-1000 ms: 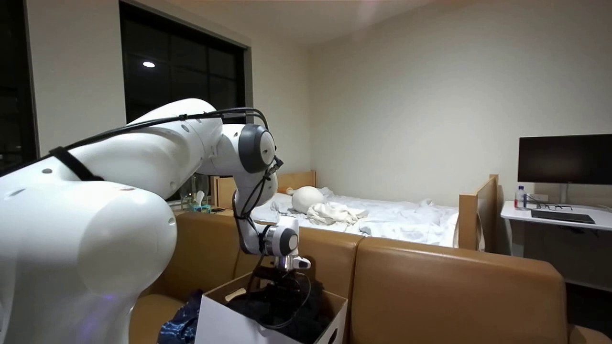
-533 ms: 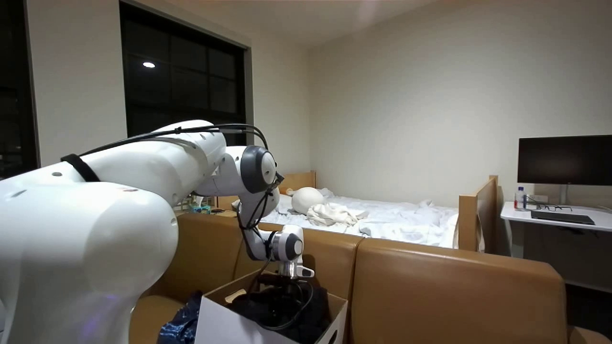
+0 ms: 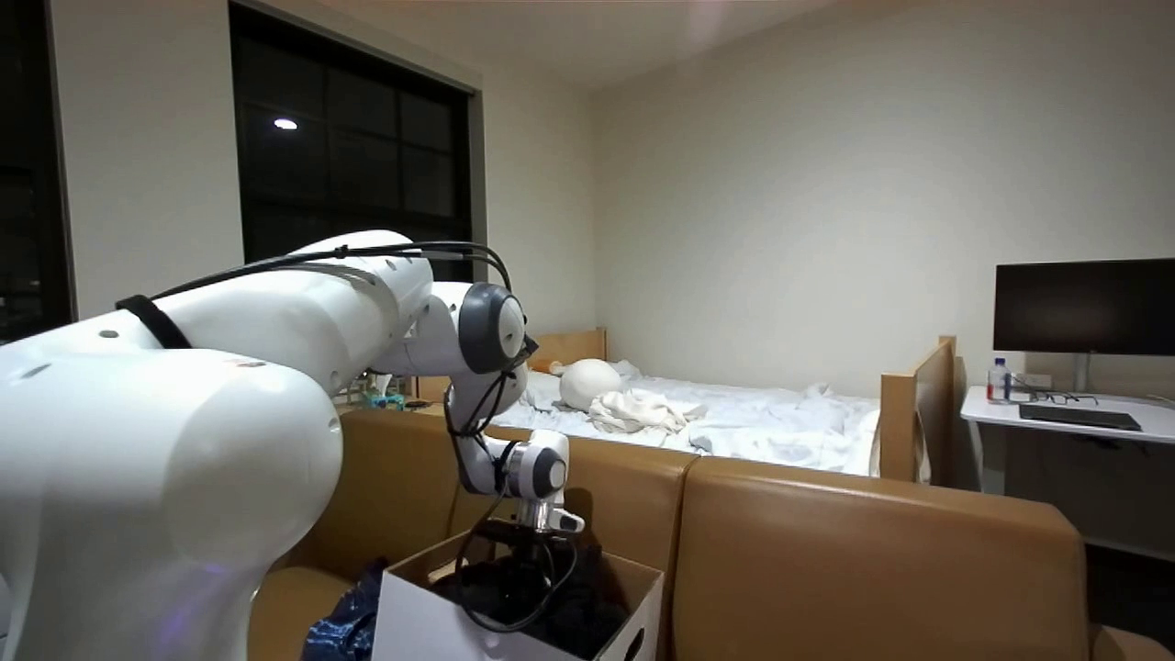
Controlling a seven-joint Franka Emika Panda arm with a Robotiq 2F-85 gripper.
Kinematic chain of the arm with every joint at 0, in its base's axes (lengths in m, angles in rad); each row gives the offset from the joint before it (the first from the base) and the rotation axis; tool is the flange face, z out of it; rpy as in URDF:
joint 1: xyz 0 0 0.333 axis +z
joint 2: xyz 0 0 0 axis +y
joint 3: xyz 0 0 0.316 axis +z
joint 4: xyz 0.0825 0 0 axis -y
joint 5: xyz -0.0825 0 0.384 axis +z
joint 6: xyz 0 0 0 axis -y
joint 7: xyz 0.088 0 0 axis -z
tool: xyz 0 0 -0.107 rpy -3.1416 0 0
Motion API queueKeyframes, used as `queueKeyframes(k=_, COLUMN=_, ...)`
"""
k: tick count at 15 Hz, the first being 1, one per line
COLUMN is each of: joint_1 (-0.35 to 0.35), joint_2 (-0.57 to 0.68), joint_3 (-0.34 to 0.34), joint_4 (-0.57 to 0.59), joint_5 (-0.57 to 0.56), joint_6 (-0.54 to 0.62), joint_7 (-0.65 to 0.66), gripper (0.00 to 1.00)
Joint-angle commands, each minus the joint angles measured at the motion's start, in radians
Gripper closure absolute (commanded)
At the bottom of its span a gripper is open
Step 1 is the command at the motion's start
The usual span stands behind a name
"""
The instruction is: Remove the black jersey from the box
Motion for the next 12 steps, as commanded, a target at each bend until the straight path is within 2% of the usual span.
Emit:
queueKeyframes(k=1, joint_1=0.064, joint_2=-0.143, joint_3=0.026, joint_4=-0.194, joint_5=0.024, joint_6=0.058, joint_7=0.062, gripper=1.0)
queueKeyframes(k=4, joint_1=0.12, joint_2=-0.261, joint_3=0.005, joint_4=-0.267, joint_5=-0.016, joint_6=-0.023, joint_7=0.097, gripper=0.98)
queueKeyframes(k=6, joint_1=0.17, joint_2=-0.337, joint_3=-0.008, joint_4=-0.303, joint_5=-0.033, joint_6=-0.079, joint_7=0.178, gripper=0.97)
queueKeyframes(k=8, joint_1=0.202, joint_2=-0.414, joint_3=-0.007, joint_4=-0.321, joint_5=-0.062, joint_6=-0.183, joint_7=0.242, gripper=0.98)
queueKeyframes(k=12, joint_1=0.189, joint_2=-0.564, joint_3=0.029, joint_4=-0.321, joint_5=-0.078, joint_6=-0.457, joint_7=0.273, gripper=0.99)
